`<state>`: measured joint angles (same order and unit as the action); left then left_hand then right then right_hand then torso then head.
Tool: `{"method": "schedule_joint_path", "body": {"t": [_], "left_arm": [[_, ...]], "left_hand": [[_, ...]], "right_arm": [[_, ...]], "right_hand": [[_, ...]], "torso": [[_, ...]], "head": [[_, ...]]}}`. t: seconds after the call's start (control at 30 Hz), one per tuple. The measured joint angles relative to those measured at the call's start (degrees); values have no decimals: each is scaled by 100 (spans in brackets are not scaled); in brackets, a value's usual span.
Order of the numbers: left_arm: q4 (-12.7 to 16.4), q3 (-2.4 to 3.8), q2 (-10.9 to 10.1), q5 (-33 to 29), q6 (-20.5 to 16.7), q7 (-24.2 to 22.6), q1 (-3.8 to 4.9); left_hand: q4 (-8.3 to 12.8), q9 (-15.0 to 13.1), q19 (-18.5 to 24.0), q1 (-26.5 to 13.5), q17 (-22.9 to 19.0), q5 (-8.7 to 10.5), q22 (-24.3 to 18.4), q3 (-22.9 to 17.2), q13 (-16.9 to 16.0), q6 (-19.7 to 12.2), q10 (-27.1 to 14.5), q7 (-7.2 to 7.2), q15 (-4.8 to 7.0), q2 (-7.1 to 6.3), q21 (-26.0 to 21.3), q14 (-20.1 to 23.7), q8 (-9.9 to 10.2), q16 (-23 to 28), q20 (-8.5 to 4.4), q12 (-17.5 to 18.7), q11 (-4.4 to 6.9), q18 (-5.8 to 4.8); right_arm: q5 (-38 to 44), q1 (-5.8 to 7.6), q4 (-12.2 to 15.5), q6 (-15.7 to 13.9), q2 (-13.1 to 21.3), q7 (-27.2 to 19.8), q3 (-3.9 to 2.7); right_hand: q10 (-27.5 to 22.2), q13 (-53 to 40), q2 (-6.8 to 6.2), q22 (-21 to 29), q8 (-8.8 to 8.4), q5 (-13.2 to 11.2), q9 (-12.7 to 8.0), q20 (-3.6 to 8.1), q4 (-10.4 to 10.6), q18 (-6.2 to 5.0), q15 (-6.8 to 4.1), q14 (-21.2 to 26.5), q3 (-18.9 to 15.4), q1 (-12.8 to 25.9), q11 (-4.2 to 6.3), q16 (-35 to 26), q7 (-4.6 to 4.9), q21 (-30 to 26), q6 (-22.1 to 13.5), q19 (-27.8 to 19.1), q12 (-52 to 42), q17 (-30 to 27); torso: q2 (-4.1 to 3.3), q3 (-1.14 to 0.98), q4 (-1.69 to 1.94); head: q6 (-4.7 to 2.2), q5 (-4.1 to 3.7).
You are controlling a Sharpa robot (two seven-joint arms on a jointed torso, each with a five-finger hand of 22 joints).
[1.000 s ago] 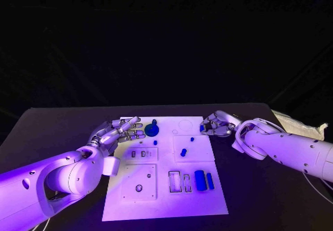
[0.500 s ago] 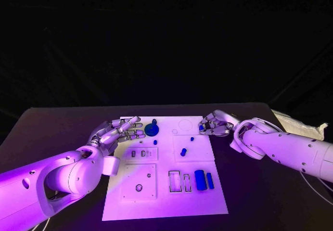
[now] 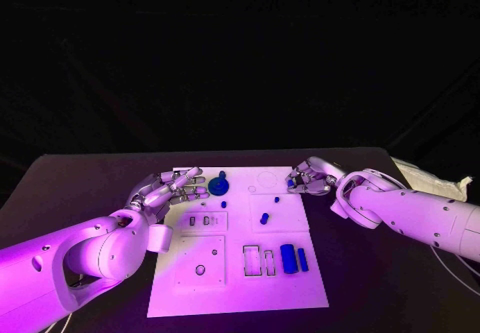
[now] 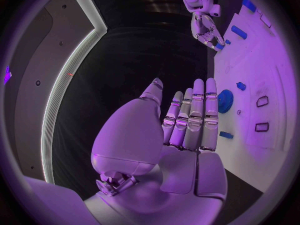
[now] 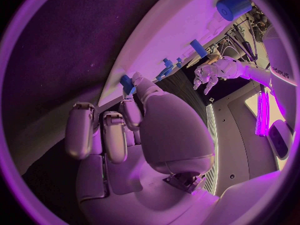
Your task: Assemble the parts on the task board
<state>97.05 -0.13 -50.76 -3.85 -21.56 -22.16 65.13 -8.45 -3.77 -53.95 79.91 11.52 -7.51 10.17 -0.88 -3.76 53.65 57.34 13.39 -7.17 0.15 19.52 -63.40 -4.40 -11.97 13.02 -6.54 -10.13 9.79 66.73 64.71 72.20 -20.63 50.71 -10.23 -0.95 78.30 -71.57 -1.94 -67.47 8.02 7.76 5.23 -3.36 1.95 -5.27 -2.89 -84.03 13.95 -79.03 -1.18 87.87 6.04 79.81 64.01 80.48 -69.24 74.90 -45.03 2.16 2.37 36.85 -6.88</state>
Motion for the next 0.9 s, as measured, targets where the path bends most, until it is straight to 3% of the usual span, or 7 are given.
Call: {"method": "schedule_joint_path", "body": {"t": [0.37,0.7,0.9], "left_arm": [[-2,0,0,1,0,6,0],[-9,0,-3,2,0,12,0],[-81,0,2,-10,0,14,0]], "left_hand": [[0,0,0,0,-1,0,0,0,0,0,0,0,0,0,0,0,0,0,0,0,0,0],[0,0,0,0,-1,0,-1,0,0,0,0,0,0,0,0,0,0,0,0,0,0,0],[0,0,0,0,-1,0,-1,0,0,0,0,0,0,0,0,0,0,0,0,0,0,0]], "right_arm": [[-7,2,86,-162,11,25,2],[-288,154,953,-342,55,316,-6],[-357,192,1488,-451,-190,740,-7]], "right_hand": [[52,-79,61,-33,16,-139,0,49,-38,0,-41,-1,38,60,10,20,0,32,0,5,-79,5],[63,-62,196,-25,16,-171,0,49,47,0,-41,-1,7,195,21,20,0,31,0,5,132,4],[50,-62,257,-14,16,-189,0,49,70,0,-40,-1,-3,258,50,-5,0,31,0,5,218,4]], "torso": [[2,1,1],[9,7,-7],[26,18,4]], "head": [[12,16],[27,31],[53,81]]}}
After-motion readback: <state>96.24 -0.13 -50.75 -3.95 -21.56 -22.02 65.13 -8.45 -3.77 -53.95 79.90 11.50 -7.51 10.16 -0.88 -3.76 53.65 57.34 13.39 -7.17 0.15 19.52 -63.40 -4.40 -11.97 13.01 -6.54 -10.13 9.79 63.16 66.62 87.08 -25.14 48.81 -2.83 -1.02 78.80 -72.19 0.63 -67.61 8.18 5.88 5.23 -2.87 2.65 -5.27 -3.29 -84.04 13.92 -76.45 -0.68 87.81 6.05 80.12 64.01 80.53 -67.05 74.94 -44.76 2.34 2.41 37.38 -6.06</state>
